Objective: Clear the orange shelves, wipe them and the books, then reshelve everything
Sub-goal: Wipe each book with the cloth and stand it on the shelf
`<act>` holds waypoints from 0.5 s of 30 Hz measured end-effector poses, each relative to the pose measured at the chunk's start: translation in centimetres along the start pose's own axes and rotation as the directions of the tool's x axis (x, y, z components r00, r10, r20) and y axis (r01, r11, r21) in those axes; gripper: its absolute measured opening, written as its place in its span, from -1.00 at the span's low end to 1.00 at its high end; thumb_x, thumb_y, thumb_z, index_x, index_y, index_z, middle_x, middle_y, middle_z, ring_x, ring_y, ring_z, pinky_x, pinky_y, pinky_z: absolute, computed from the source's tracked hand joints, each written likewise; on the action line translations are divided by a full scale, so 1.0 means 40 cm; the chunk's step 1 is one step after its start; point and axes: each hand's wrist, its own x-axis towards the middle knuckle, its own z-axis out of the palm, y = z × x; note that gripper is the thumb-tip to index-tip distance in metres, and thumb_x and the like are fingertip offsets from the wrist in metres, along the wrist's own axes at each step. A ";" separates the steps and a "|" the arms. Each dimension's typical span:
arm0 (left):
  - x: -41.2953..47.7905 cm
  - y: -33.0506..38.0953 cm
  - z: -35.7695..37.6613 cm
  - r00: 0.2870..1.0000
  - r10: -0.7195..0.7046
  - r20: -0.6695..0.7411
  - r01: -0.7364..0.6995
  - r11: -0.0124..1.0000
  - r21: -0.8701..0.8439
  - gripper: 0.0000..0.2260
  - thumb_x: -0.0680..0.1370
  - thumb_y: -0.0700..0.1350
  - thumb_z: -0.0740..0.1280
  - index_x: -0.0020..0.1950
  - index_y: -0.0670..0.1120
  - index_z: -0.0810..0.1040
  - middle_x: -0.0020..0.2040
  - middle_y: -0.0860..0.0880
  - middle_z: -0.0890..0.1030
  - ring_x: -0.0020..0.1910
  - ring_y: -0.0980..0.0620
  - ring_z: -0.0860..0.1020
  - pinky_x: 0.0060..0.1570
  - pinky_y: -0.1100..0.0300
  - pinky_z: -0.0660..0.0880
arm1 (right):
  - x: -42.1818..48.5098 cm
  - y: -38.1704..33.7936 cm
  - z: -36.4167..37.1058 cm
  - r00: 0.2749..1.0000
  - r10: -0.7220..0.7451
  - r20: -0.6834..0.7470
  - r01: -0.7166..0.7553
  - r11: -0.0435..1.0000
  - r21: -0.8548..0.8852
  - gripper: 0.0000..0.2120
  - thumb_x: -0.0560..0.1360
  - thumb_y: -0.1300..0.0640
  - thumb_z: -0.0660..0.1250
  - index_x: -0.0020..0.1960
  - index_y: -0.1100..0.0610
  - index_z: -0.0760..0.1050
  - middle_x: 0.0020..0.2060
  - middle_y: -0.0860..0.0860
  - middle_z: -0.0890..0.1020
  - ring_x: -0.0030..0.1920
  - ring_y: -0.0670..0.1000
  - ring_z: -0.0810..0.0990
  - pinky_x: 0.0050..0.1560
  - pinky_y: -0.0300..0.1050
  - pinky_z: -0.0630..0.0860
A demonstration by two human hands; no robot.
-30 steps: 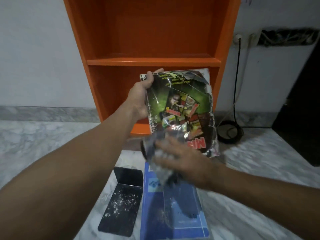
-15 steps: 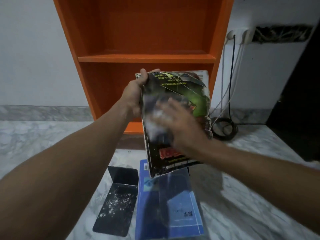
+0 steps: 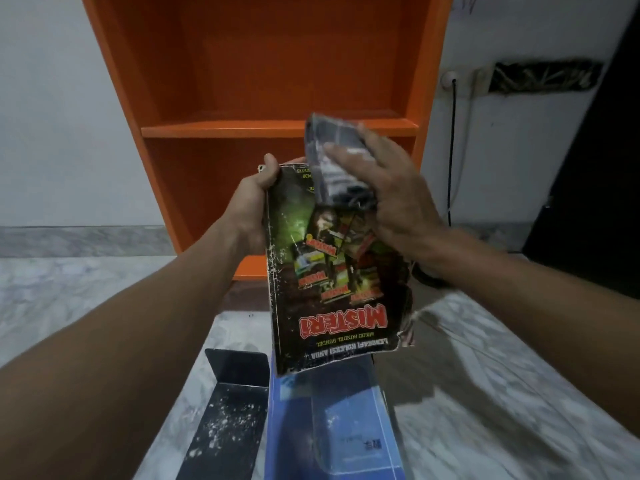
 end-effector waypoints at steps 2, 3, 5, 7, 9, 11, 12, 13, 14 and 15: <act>0.003 0.009 0.012 0.999 0.034 -0.011 -0.034 0.999 -0.003 -0.51 0.64 0.23 0.06 0.10 -0.11 0.61 -0.01 -0.13 0.70 -0.06 -0.14 0.68 -0.08 0.00 0.62 | -0.093 0.019 0.026 0.977 -0.100 0.188 0.111 0.993 -0.047 -0.41 0.54 0.09 0.24 0.47 -0.27 0.14 0.56 0.10 0.04 0.52 0.25 0.06 0.42 0.37 0.16; 0.003 0.014 0.008 0.998 0.052 -0.022 -0.052 0.999 -0.005 -0.53 0.65 0.21 0.06 0.15 -0.09 0.60 0.04 -0.14 0.70 -0.01 -0.15 0.68 -0.06 -0.02 0.62 | -0.157 0.024 0.037 0.948 -0.162 0.274 0.165 0.986 0.010 -0.44 0.55 -0.02 0.21 0.46 -0.34 0.09 0.57 0.02 -0.03 0.55 0.19 -0.04 0.45 0.37 0.07; 0.005 0.020 -0.010 0.997 0.062 -0.042 -0.062 0.998 0.006 -0.54 0.65 0.20 0.06 0.23 -0.09 0.57 0.12 -0.16 0.68 0.08 -0.18 0.66 -0.02 -0.05 0.61 | -0.284 0.040 0.045 0.823 -0.302 0.481 0.238 0.952 0.191 -0.50 0.55 -0.20 0.20 0.45 -0.37 0.16 0.58 -0.03 -0.03 0.56 0.11 -0.08 0.46 0.34 0.10; 0.000 0.021 -0.037 0.997 0.057 -0.058 -0.055 0.998 0.021 -0.53 0.65 0.20 0.06 0.28 -0.10 0.53 0.17 -0.17 0.66 0.14 -0.20 0.63 0.00 -0.08 0.60 | -0.372 0.041 0.042 0.570 -0.441 0.693 0.407 0.884 0.228 -0.62 0.61 -0.02 0.19 0.42 -0.21 0.35 0.56 0.06 0.10 0.54 0.19 0.04 0.44 0.34 0.15; -0.002 0.019 -0.057 0.995 0.058 -0.078 -0.056 0.998 0.034 -0.53 0.66 0.19 0.05 0.31 -0.09 0.51 0.15 -0.15 0.67 0.08 -0.18 0.66 -0.09 -0.03 0.63 | -0.381 0.051 0.028 0.502 -0.457 0.734 0.351 0.884 0.310 -0.61 0.63 0.12 0.19 0.43 -0.12 0.37 0.54 0.06 0.20 0.51 0.12 0.18 0.47 0.16 0.19; 0.000 0.018 -0.062 0.996 0.057 -0.075 -0.054 0.997 0.050 -0.52 0.66 0.20 0.04 0.33 -0.09 0.50 0.16 -0.15 0.66 0.08 -0.17 0.66 -0.11 -0.01 0.63 | -0.309 0.032 0.008 0.712 -0.448 0.541 0.313 0.892 0.326 -0.62 0.60 0.09 0.28 0.40 -0.12 0.42 0.44 -0.06 0.39 0.41 -0.08 0.37 0.45 -0.03 0.29; 0.003 0.015 -0.060 0.996 0.057 -0.068 -0.053 0.997 0.055 -0.52 0.66 0.21 0.04 0.33 -0.09 0.51 0.18 -0.15 0.66 0.10 -0.18 0.66 -0.08 -0.02 0.62 | -0.256 0.022 -0.005 0.805 -0.399 0.439 0.302 0.912 0.277 -0.66 0.56 0.03 0.34 0.33 -0.17 0.47 0.35 -0.10 0.50 0.32 -0.15 0.47 0.38 -0.07 0.39; 0.003 0.013 -0.053 0.996 0.059 -0.061 -0.055 0.997 0.056 -0.51 0.65 0.21 0.04 0.31 -0.08 0.52 0.17 -0.16 0.66 0.10 -0.19 0.65 -0.06 -0.02 0.62 | -0.189 0.011 -0.022 0.901 -0.274 0.337 0.201 0.951 0.237 -0.70 0.52 -0.04 0.37 0.24 -0.26 0.51 0.29 -0.12 0.54 0.27 -0.15 0.52 0.33 -0.06 0.45; 0.002 0.011 -0.041 0.997 0.059 -0.056 -0.056 0.997 0.051 -0.52 0.65 0.22 0.04 0.27 -0.09 0.54 0.13 -0.15 0.68 0.08 -0.18 0.66 -0.07 -0.01 0.62 | -0.131 0.002 -0.041 0.961 -0.172 0.218 0.136 0.976 0.167 -0.69 0.49 -0.07 0.40 0.20 -0.33 0.50 0.31 -0.10 0.53 0.30 -0.10 0.51 0.34 -0.02 0.44; 0.000 0.010 -0.027 0.998 0.054 -0.046 -0.051 0.998 0.045 -0.51 0.65 0.22 0.03 0.23 -0.09 0.56 0.07 -0.14 0.69 0.04 -0.16 0.67 -0.10 0.01 0.62 | -0.075 -0.013 -0.053 0.991 -0.066 0.119 0.046 0.985 0.168 -0.60 0.48 -0.01 0.43 0.25 -0.34 0.48 0.38 -0.02 0.48 0.37 -0.01 0.45 0.37 0.04 0.41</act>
